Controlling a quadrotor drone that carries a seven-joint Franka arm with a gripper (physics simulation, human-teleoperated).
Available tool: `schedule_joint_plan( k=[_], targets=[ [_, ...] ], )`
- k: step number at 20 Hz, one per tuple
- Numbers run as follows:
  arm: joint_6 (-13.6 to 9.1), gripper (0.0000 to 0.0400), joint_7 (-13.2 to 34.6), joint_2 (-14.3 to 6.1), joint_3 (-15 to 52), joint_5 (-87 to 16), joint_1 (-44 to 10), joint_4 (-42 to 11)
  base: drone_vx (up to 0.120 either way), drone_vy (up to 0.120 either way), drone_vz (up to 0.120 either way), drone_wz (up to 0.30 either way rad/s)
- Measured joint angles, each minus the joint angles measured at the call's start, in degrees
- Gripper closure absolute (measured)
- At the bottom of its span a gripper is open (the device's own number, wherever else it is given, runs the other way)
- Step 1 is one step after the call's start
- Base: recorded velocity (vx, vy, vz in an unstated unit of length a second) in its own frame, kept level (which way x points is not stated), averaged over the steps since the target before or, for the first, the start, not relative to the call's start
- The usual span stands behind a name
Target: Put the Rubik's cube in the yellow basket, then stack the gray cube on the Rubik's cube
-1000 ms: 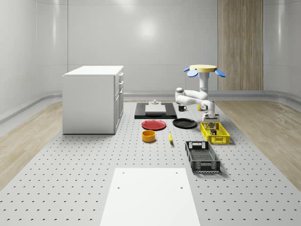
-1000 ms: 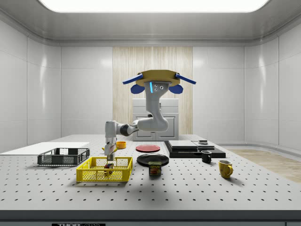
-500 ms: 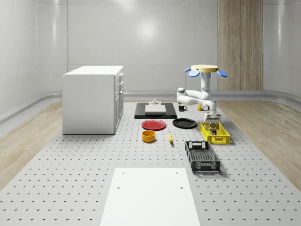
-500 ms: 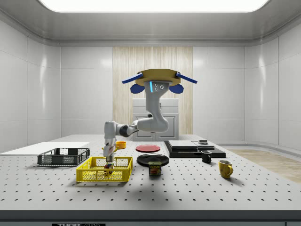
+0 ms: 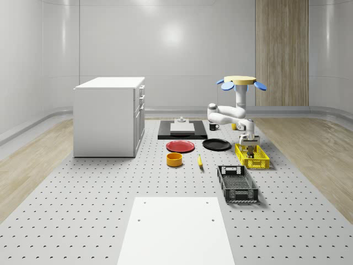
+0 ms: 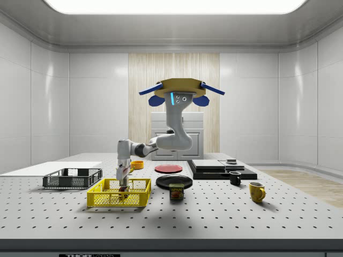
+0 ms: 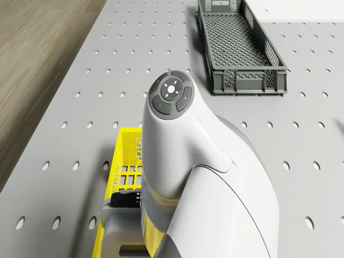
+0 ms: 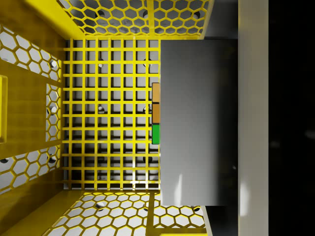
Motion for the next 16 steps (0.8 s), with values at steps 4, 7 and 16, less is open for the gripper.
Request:
schedule_joint_plan(
  k=[4, 7, 16],
  targets=[
    [0.30, 0.0084, 0.03, 0.03, -0.71, -0.64, -0.28, 0.30, 0.000, 0.000, 0.000, 0.000],
    [-0.02, 0.0039, 0.00, 0.02, 0.09, 0.10, -0.19, 0.19, 0.000, 0.000, 0.000, 0.000],
    [-1.64, 0.0004, -0.13, -0.21, 4.62, 4.32, 0.37, -0.48, 0.000, 0.000, 0.000, 0.000]
  ],
)
